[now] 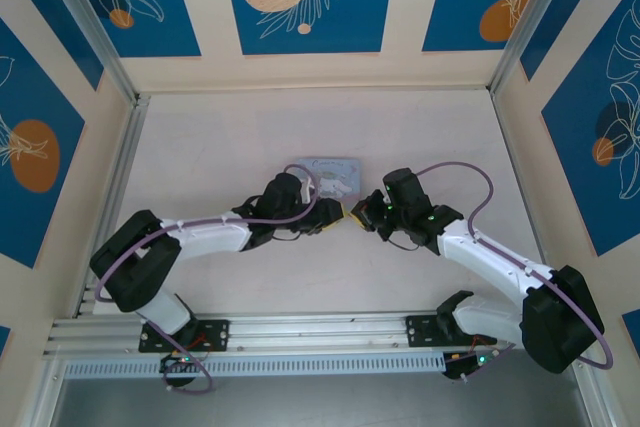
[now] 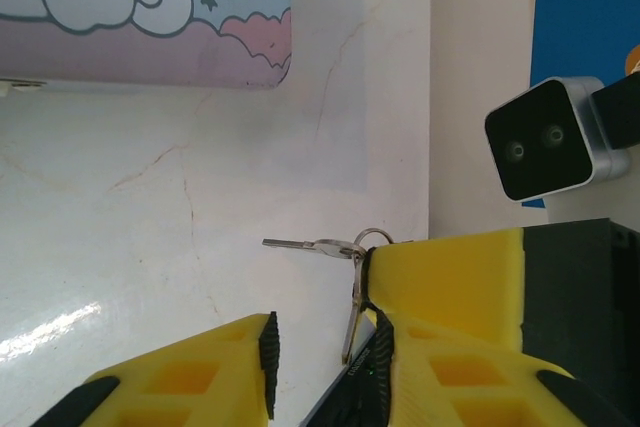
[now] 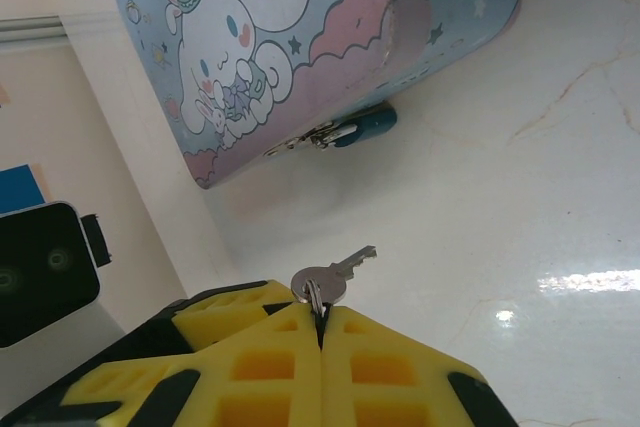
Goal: Unlock the padlock with the key
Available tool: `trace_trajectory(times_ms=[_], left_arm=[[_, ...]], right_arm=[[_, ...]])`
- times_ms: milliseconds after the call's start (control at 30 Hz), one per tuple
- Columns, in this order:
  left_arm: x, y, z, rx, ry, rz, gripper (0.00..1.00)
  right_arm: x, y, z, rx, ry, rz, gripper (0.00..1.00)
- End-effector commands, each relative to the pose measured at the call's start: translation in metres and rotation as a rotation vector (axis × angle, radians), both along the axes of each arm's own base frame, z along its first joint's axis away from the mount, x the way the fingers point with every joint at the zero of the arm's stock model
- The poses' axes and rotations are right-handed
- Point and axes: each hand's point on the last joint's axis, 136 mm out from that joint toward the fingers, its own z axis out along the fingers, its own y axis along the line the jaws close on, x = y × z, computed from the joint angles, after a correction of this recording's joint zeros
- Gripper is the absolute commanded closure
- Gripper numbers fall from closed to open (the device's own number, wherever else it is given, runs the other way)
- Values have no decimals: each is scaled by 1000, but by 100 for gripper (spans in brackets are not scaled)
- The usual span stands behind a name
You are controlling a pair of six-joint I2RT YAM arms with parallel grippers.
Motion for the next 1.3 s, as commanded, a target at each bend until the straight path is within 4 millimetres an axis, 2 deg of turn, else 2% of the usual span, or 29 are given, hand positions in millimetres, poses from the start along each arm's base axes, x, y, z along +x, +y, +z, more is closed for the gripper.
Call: trace_trajectory(times_ms=[0, 267, 400, 500, 967, 1200, 1267], left_arm=[[3, -12, 14, -38, -34, -14, 70], [3, -14, 14, -37, -39, -13, 77], [6, -12, 15, -27, -47, 4, 73], [7, -13, 19, -31, -61, 7, 73], [7, -13, 19, -36, -62, 2, 86], [6, -13, 16, -32, -58, -1, 100], [6, -13, 15, -30, -59, -3, 100]], right_arm=[[2, 3, 4, 24, 6, -6, 100], [-1, 2, -1, 21, 18, -5, 100], [-3, 1, -4, 15, 27, -3, 100], [-4, 0, -6, 13, 30, -5, 100], [-4, -1, -9, 9, 34, -10, 100], [-4, 0, -8, 16, 30, -7, 100], [-3, 1, -5, 21, 18, -3, 100]])
